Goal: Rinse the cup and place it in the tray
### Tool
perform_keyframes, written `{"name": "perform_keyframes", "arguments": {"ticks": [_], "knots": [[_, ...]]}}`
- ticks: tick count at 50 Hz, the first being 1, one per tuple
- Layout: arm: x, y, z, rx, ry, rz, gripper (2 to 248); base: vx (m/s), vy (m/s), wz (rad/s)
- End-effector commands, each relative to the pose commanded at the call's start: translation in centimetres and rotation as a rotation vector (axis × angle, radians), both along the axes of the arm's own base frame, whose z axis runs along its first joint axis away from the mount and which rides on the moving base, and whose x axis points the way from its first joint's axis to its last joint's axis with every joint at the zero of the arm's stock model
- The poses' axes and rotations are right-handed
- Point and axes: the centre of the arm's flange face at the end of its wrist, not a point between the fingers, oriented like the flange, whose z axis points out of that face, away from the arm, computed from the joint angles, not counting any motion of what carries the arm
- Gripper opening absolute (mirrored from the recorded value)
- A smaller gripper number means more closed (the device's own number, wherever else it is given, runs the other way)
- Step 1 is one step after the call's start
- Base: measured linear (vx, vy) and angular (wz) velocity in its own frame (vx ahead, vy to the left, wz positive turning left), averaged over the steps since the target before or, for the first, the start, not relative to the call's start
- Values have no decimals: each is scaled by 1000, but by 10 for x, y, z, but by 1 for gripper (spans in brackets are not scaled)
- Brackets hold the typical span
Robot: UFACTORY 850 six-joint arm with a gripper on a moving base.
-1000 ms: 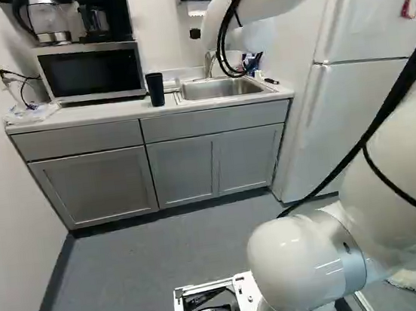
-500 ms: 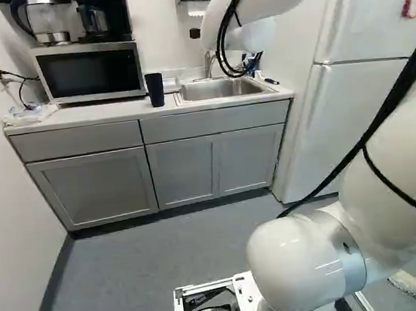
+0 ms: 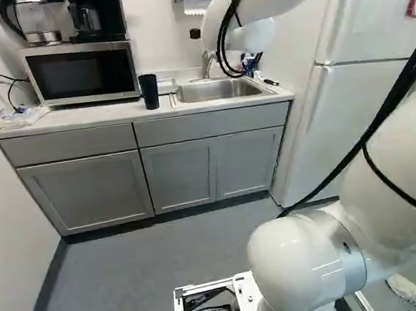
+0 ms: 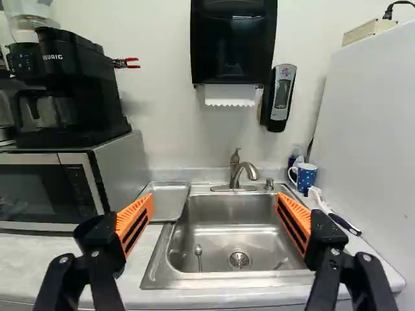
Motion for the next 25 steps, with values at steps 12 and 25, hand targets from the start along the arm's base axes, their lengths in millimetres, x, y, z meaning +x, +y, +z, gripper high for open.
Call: {"name": "perform_keyframes", "arguments": {"ticks": [12, 25], "knots": [[0, 0, 0, 0, 0, 0, 247, 76, -85, 3], [0, 0, 0, 0, 0, 0, 247, 81, -90, 2]]}}
